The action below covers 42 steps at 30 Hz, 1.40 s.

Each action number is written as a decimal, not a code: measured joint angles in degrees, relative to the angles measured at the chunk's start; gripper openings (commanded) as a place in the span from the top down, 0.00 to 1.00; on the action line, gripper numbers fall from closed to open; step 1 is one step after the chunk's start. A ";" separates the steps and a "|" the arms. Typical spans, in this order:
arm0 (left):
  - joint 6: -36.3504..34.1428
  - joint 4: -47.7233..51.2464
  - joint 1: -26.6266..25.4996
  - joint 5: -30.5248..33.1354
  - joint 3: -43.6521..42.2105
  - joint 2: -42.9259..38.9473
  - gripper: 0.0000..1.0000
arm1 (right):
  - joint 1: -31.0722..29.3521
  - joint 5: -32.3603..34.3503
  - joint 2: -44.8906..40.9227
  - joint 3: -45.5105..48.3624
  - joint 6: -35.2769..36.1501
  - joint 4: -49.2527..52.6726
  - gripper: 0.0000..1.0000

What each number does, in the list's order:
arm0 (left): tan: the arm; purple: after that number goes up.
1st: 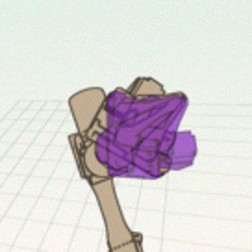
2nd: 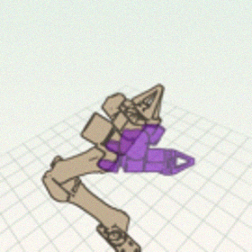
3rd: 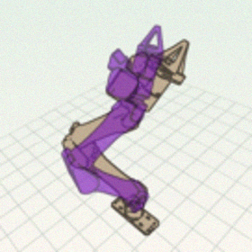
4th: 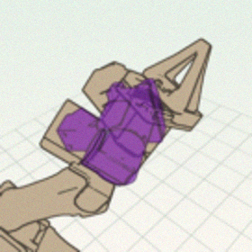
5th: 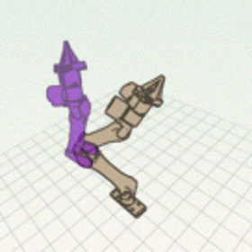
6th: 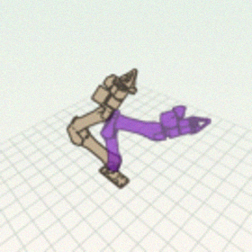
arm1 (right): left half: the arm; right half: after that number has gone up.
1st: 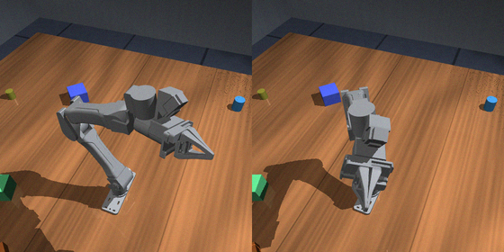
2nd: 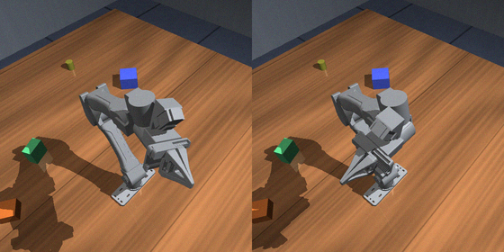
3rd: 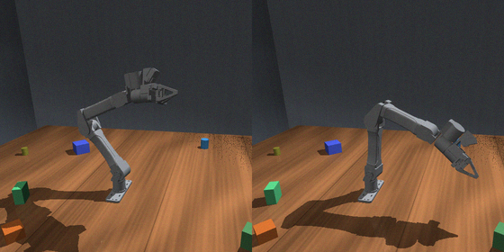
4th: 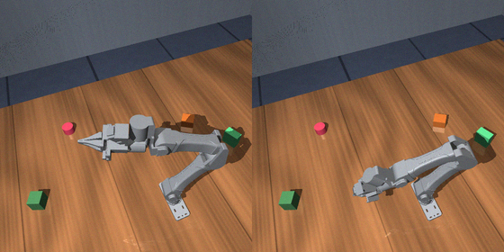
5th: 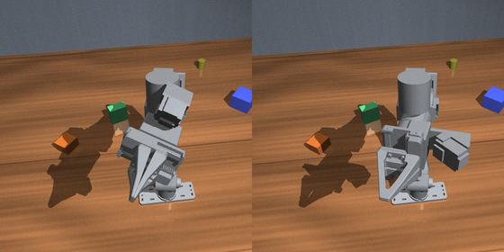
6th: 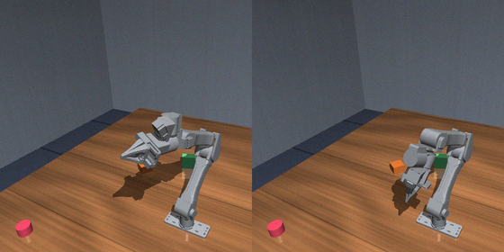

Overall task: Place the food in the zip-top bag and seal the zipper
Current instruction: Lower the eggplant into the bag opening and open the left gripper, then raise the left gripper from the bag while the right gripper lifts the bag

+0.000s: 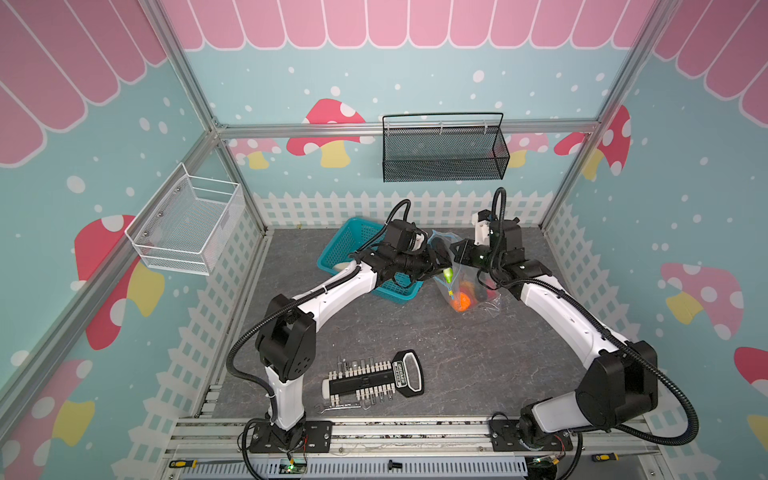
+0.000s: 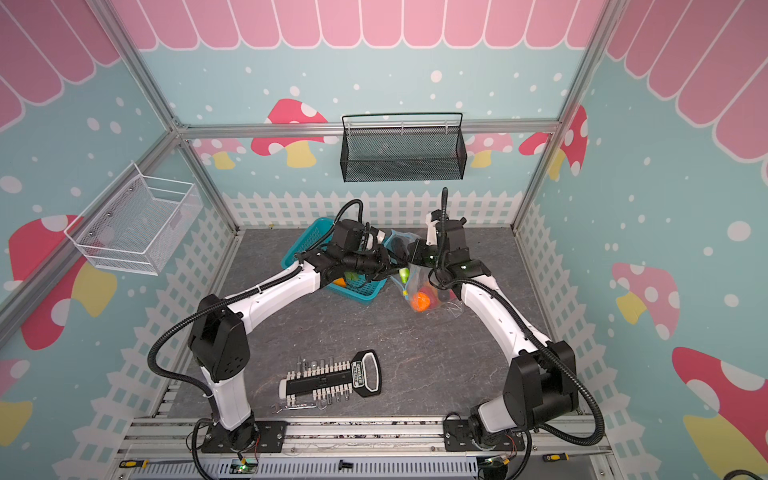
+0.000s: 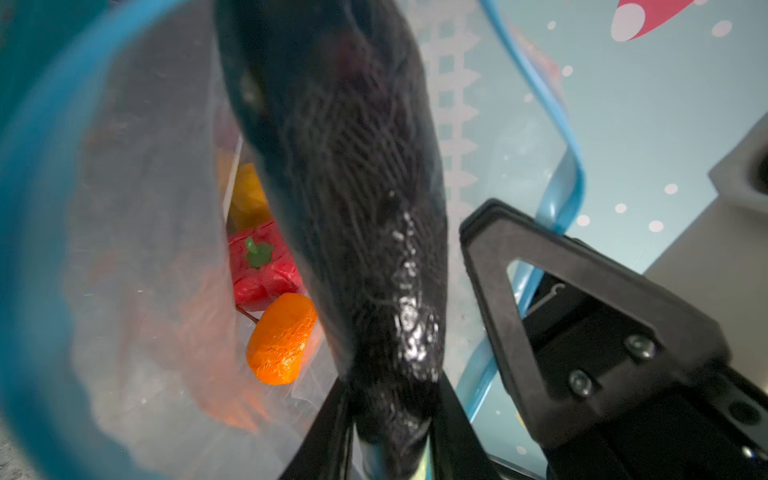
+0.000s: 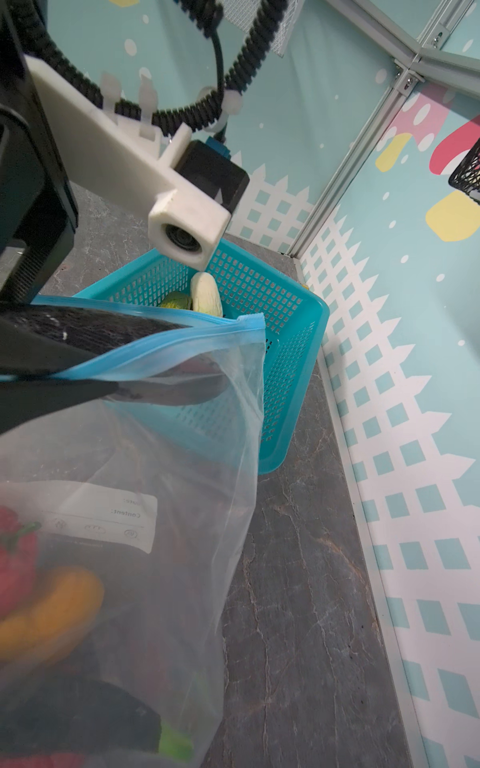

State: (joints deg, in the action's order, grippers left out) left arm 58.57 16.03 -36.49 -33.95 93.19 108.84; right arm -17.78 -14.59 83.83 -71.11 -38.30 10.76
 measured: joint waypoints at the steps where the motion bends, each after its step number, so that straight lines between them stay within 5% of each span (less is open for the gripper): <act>1: -0.28 0.26 -0.07 0.26 0.09 0.02 0.66 | -0.02 0.02 0.00 -0.02 -0.02 0.00 0.99; 18: -6.32 6.73 0.00 3.69 1.66 -0.04 0.49 | -0.33 0.20 0.00 -1.01 -0.07 0.85 0.98; 29: -14.40 14.03 4.50 9.20 1.70 -7.69 0.42 | -0.33 1.01 0.00 -1.01 0.00 0.83 0.98; 33: -15.47 13.88 4.94 8.26 1.75 -6.84 0.48 | -0.33 1.31 0.00 -1.05 0.13 1.01 0.98; 42: -16.09 14.43 4.07 6.05 2.23 -0.87 0.84 | -0.33 2.43 -0.02 -2.60 0.50 2.32 0.98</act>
State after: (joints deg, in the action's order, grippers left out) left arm 42.48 30.46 -32.42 -27.90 95.42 107.96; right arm -18.11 -12.16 83.81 -73.71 -37.80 13.08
